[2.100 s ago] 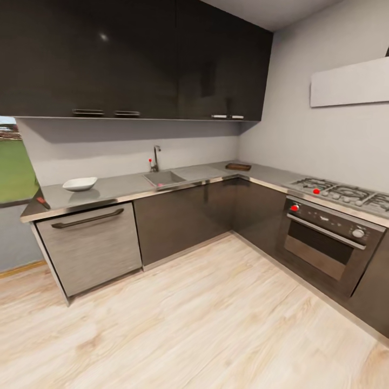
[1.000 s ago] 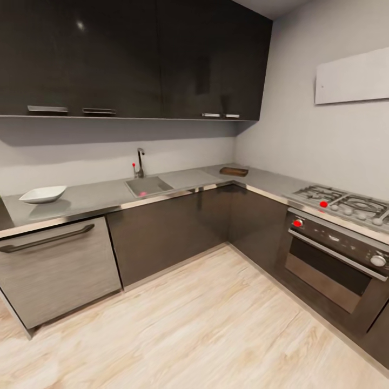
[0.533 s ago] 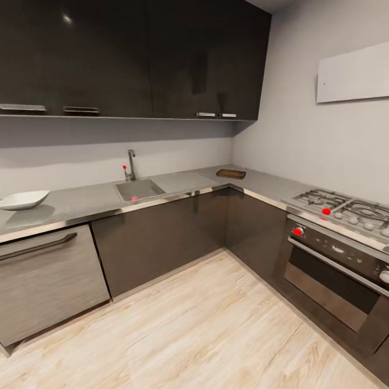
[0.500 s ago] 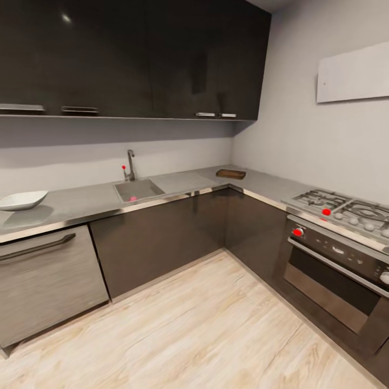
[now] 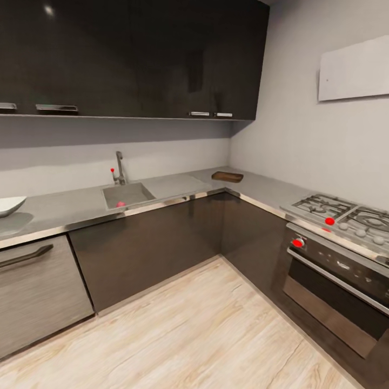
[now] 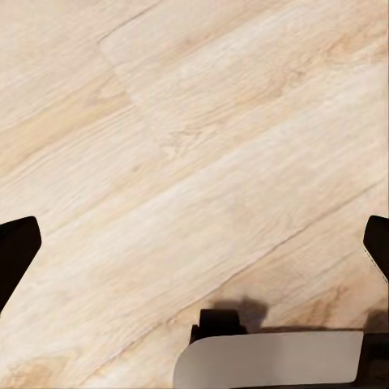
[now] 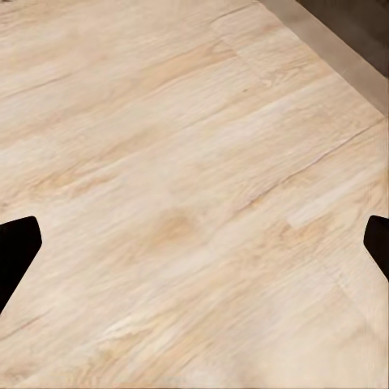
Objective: In the kitchen, take the Vidalia onion out of the sink, dice it on the chopping board with the paring knife, put the diced onion into the bowl on the countertop, then place both the paring knife and the chopping board into the sink.
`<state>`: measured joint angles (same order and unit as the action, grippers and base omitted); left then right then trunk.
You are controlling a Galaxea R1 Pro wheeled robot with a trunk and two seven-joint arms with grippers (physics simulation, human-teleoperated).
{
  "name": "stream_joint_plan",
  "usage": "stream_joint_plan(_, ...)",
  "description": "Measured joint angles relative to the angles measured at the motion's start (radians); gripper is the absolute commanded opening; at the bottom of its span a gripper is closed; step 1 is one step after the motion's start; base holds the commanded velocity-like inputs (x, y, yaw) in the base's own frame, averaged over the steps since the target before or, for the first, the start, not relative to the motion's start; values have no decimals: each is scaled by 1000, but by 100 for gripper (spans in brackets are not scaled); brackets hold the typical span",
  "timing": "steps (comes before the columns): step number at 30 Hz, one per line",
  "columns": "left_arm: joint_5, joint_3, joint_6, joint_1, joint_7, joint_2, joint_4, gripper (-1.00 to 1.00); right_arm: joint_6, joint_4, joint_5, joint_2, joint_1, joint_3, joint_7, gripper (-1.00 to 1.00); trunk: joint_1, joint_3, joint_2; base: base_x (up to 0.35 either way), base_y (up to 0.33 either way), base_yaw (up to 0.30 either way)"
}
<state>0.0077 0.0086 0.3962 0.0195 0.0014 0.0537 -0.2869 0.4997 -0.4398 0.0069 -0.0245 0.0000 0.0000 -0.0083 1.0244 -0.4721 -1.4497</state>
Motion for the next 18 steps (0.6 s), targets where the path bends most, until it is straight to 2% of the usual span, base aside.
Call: stream_joint_plan(18,0,0,1,0,0,1,0,100,7,0,0,-1,0,0,0,100,0,0,0,283,-2,0)
